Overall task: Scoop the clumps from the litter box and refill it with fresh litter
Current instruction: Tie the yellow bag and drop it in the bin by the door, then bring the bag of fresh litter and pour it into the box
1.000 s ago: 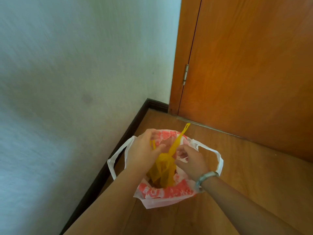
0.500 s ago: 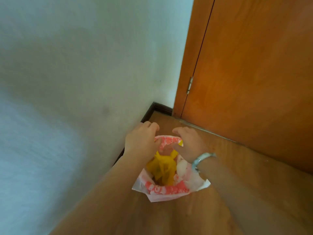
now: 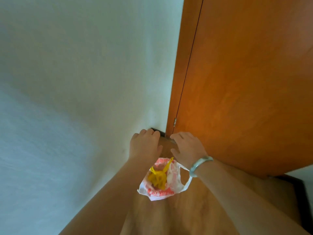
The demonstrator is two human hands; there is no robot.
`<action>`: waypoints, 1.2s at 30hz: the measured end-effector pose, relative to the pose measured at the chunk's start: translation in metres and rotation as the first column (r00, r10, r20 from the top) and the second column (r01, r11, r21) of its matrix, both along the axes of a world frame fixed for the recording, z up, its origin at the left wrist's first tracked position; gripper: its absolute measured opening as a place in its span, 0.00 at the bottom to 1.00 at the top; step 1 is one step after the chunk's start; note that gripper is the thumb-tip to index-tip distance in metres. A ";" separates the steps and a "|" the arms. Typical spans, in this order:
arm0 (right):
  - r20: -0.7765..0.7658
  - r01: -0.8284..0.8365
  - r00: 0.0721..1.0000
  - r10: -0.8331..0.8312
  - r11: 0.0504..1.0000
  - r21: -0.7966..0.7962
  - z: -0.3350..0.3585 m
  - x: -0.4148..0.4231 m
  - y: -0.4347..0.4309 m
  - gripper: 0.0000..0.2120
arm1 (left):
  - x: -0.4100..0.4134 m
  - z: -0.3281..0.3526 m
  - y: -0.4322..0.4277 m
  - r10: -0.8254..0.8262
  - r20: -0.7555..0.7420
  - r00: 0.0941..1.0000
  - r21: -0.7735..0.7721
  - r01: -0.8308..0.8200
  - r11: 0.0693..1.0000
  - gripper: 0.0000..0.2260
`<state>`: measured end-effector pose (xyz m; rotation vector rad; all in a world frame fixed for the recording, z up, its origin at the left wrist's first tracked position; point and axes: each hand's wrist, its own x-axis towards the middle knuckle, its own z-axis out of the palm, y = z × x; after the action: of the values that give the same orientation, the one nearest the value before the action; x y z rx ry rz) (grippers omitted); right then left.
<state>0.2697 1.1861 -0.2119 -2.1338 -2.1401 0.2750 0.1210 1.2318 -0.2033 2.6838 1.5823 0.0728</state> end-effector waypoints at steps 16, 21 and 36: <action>0.114 0.155 0.980 -0.162 0.986 0.067 0.186 0.009 -0.088 0.21 | 0.025 0.181 -0.065 -0.165 -0.025 0.986 0.094 0.167 0.981 0.13; 0.114 0.336 0.933 -0.341 0.940 0.067 0.191 0.005 -0.126 0.20 | 0.033 0.185 -0.080 -0.353 -0.014 0.936 0.119 0.352 0.928 0.17; 0.120 0.814 0.571 -0.812 0.579 0.048 0.193 -0.013 -0.306 0.18 | 0.082 0.193 -0.205 -0.791 -0.033 0.611 0.116 0.788 0.605 0.09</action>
<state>0.2569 0.8803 -0.0188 -2.9164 -0.9346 0.0454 0.2030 1.0266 -0.0098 3.1765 0.2353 0.1757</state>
